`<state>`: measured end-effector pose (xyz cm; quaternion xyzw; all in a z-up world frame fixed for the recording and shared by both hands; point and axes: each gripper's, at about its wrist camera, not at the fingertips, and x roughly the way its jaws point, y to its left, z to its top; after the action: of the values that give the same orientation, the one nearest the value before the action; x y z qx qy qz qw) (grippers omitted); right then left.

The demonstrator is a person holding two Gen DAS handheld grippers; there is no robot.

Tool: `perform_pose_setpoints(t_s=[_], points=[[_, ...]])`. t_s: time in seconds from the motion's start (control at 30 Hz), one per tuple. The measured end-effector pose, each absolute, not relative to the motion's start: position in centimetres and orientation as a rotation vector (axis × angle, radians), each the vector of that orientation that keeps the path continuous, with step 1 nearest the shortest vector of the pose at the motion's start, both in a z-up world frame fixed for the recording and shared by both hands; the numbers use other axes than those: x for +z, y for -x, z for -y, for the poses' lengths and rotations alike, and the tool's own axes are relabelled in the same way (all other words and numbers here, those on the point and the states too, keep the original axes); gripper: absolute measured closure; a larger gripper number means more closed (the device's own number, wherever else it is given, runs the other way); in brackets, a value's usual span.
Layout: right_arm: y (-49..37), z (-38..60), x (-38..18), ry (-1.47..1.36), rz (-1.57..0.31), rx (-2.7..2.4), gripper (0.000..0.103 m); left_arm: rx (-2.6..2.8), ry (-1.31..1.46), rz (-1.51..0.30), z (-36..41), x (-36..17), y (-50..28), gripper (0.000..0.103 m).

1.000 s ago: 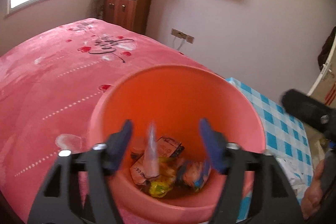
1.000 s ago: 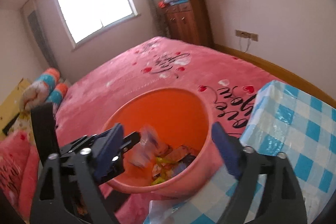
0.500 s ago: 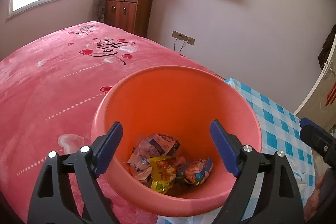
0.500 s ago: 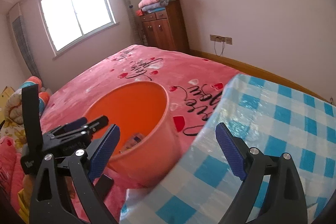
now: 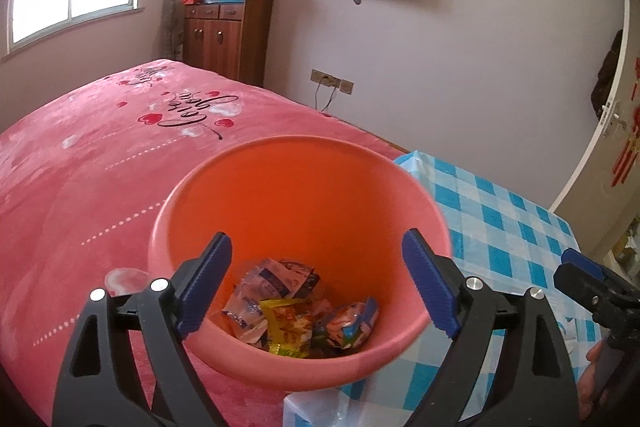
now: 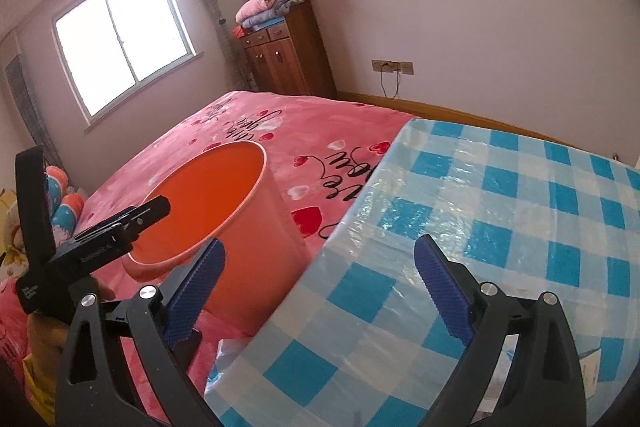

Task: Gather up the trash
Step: 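Move both tools back toward the table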

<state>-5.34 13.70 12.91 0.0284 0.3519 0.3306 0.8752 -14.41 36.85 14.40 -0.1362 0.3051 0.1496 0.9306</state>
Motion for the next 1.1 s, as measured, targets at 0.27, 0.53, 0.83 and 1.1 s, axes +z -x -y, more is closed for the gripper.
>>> perform_pose_setpoints(t_s=[0.27, 0.53, 0.83, 1.1], points=[[6.2, -10.5, 12.9, -0.109, -0.684, 0.660, 0.008, 0.252, 0.254, -0.619, -34.5, 14.8, 14.6, 0.012], [7.0, -8.2, 12.9, -0.107, -0.656, 0.639, 0.005, 0.217, 0.196, -0.618, -31.5, 15.0, 14.8, 0.012], [8.3, -4.9, 12.9, -0.089, -0.622, 0.559, 0.005, 0.149, 0.130, -0.623, -27.7, 14.8, 14.6, 0.012], [8.6, -1.9, 12.0, -0.123, -0.642, 0.510, 0.005, 0.062, 0.102, -0.667, -24.4, 13.7, 14.4, 0.012]])
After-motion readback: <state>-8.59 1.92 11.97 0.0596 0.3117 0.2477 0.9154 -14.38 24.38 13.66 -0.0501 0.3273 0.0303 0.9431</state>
